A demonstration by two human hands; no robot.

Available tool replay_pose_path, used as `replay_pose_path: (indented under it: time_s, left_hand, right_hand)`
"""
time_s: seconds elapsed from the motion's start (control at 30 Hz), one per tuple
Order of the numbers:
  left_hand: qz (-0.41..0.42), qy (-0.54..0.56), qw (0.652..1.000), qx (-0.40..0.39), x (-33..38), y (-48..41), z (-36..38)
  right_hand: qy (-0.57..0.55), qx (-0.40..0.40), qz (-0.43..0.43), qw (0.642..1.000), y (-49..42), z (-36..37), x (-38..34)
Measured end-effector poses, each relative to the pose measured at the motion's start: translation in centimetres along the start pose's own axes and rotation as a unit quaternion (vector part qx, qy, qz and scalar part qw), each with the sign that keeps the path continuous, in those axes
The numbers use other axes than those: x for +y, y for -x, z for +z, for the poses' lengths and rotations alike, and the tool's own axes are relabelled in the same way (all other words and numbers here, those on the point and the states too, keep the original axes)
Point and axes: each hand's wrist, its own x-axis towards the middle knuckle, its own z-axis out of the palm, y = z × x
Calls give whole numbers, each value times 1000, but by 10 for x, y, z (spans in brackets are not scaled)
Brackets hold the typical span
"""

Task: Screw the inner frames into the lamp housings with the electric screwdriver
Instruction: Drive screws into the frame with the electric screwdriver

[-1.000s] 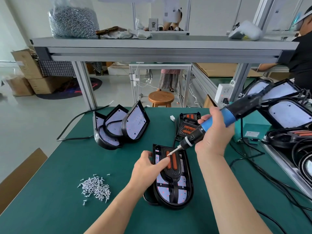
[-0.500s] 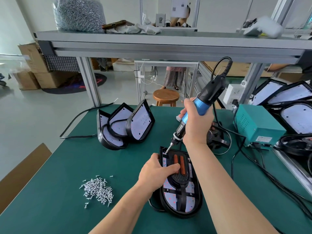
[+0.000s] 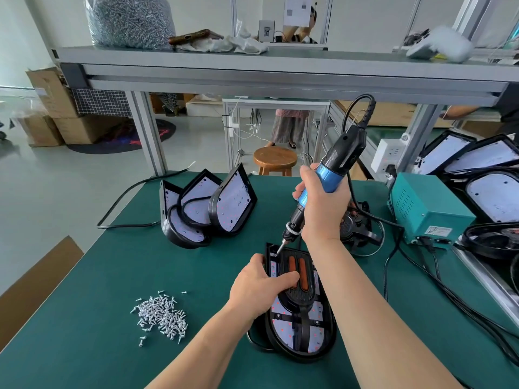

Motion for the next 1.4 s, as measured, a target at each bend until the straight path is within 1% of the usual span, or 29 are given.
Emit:
replay_pose_path:
  time_s: [0.23,0.37,0.47,0.5,0.53,0.57,0.63,0.67,0.7,0.8,0.93,1.03,1.13,1.27,1.4]
  left_hand:
    - [3,1,1000,2,1,1,0]
    - [1,-16,1000,-5,1,0,-2]
    - [20,-21,999,18,-4,-2,-2]
    - [42,-23,998,42,-6,0,0]
    - [83,-35,993,76,-8,2,0]
    - [139,-53,982,114,-10,5,0]
    - [252,-89,949,168,-11,6,-1]
    - [285,-104,935,182,-10,5,-2]
    - [300,-112,928,192,-10,3,-4]
    - [293,-103,930,195,-5,1,-8]
    - [270,-62,942,188,0,5,-10]
    - [271,-45,942,193,1,9,-10]
    - [285,-60,936,198,3,13,-10]
    - [303,-109,922,213,4,16,-8]
    - [296,-119,923,213,4,17,-6]
  right_hand:
    - [15,-4,0,1000,4,1,4]
    - [8,-2,-1,1000,3,1,-2]
    - [-9,-1,1,1000,3,1,-10]
    - [-12,1,1,1000,4,-1,-12]
    - [-14,2,0,1000,4,-2,-14]
    - [-14,3,-3,1000,5,-3,-17]
    - [-19,9,-7,1000,5,-5,-24]
    - [-23,14,-6,1000,6,-6,-27]
    - [-28,18,-2,999,6,-7,-30]
    - [-45,23,15,999,10,-8,-36]
    - [-56,28,26,998,15,-9,-42]
    - [-62,30,32,997,16,-11,-46]
    - [-64,34,29,997,19,-14,-49]
    - [-72,38,25,996,21,-16,-53]
    - [-68,30,23,997,23,-16,-55]
